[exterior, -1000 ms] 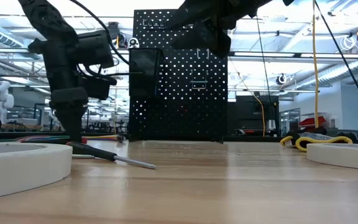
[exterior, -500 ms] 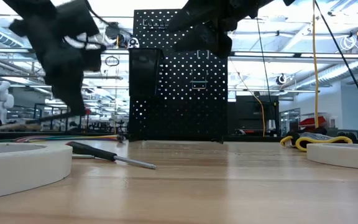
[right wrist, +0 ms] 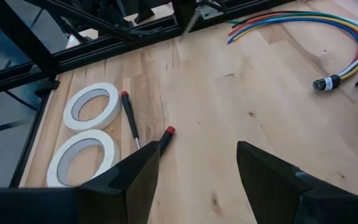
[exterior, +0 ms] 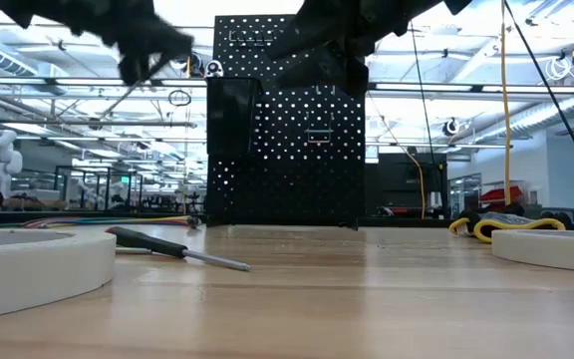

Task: Hang tools onto peg board
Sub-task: Hang the nut driver on the peg board

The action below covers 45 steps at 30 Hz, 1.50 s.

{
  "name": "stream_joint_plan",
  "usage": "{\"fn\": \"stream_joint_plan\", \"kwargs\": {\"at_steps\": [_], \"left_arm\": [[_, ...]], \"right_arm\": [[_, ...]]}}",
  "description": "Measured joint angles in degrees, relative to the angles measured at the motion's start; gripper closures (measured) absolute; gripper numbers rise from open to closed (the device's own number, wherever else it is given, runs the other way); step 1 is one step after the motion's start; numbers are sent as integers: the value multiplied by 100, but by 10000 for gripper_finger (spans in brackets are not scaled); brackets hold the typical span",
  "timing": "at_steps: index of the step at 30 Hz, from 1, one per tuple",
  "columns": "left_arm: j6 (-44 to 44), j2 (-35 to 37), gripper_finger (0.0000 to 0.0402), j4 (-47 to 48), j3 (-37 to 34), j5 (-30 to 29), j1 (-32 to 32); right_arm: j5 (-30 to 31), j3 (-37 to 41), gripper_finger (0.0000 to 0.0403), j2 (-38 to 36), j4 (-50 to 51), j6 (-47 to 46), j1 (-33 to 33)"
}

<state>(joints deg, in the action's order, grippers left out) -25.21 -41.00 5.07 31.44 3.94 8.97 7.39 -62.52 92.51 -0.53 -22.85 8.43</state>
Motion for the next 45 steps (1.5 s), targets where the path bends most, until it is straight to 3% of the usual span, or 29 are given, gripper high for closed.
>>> {"fn": "stream_joint_plan", "kwargs": {"at_steps": [5, 10, 15, 20, 26, 31, 37, 41, 45], "left_arm": [[0, 144, 364, -1049, 132, -147, -2], [56, -136, 364, -1398, 909, -511, -2], [607, -906, 364, -1126, 2175, -500, -143], [1120, -1786, 364, -621, 3360, -711, -239], [1700, -2707, 364, -549, 4115, -1061, -273], [1811, -3118, 364, -1005, 4249, -1214, -271], [1860, -3164, 364, -1118, 4251, -2331, -253], [1874, -3202, 364, -1214, 4251, -2787, -249], [1823, -3436, 364, -1888, 4255, -2902, -184]], "right_arm": [[-1, 2, 195, -81, 144, -25, -32], [246, 1, 195, -460, 738, 64, -114], [925, 0, 195, -858, 1309, 255, -206], [918, 0, 195, -1189, 1983, 302, -360], [947, 33, 195, -1731, 3133, 270, -396], [1081, 592, 195, -2461, 2850, 350, -398], [1008, 1680, 195, -3364, 1668, 360, -446], [883, 2149, 195, -3619, 1167, 474, -452], [876, 2222, 195, -3639, 1212, 847, -539]]}}
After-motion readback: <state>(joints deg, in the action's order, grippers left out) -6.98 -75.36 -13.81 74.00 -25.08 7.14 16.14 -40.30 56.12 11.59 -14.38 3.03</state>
